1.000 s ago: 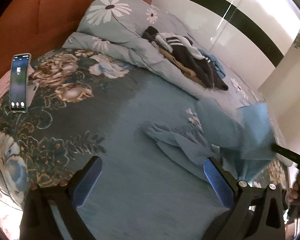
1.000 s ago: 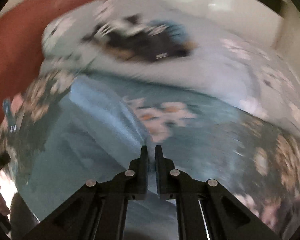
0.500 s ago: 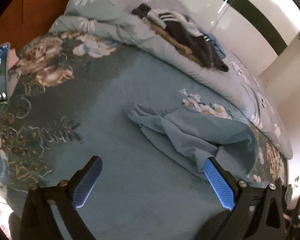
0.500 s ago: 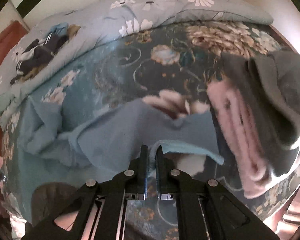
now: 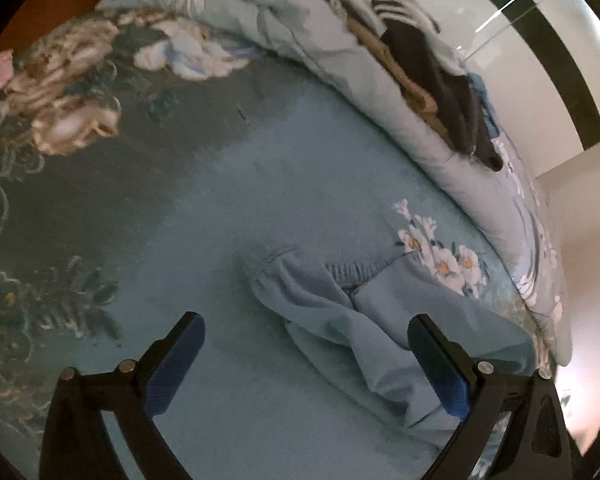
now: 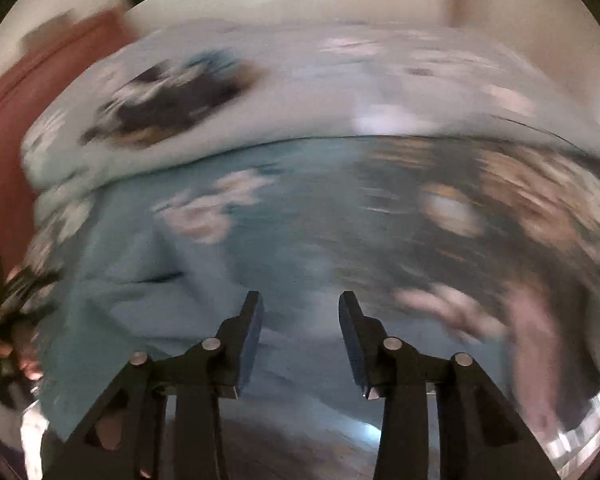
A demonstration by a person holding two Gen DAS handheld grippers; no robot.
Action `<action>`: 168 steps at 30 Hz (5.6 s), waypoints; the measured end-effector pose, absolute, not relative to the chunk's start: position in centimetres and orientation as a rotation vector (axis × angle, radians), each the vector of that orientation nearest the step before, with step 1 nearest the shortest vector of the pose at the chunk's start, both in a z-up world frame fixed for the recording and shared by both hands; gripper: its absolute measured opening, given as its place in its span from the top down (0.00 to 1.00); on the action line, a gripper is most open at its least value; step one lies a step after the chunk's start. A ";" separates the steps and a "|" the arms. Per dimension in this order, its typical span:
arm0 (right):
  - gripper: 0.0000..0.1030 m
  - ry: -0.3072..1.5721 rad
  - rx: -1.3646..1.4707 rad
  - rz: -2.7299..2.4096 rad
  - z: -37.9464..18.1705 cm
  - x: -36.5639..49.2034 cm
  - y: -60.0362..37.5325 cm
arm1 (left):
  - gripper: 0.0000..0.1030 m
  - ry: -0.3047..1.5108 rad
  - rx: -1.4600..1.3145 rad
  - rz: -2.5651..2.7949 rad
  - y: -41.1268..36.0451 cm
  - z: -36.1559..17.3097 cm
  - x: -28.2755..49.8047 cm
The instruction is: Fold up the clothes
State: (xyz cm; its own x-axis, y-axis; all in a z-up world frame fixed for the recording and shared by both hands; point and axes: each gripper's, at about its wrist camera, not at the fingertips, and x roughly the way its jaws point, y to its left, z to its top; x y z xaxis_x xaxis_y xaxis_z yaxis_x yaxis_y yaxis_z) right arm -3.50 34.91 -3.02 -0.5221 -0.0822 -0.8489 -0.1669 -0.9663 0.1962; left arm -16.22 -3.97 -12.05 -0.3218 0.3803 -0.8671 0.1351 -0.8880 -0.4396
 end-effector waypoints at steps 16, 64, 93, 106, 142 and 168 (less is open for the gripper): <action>0.95 0.600 -1.774 2.621 -7.2 -11.3 31.4 | 0.92 -0.969 -1.899 2.130 -5.0 -16.2 -19.1; 0.61 0.456 -1.990 2.514 -8.9 0.6 38.3 | 0.50 -0.076 -1.780 2.201 -0.1 -14.3 -17.8; 0.90 0.175 -1.735 2.652 -5.1 -9.3 34.9 | 0.83 -0.342 -1.396 2.353 -3.2 -9.3 -21.2; 0.89 0.193 -1.716 2.749 -7.9 -19.7 26.1 | 0.83 -0.414 -1.510 2.526 -8.9 -10.7 -27.6; 0.60 0.498 -1.954 2.481 -11.9 -16.9 32.0 | 0.57 -0.639 -1.676 2.321 -12.9 -16.6 -18.0; 0.95 1.041 -1.081 2.858 8.7 -1.1 39.6 | 0.77 -0.575 -0.937 2.495 -13.9 5.5 -8.0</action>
State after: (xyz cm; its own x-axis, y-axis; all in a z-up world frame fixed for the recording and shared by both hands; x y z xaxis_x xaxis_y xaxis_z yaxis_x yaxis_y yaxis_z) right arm -1.08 39.57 8.68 -0.7726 -0.2921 -0.5638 -0.1389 -0.7887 0.5989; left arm -8.00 -13.88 5.46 -0.6888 0.5083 -0.5169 -0.2305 -0.8296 -0.5086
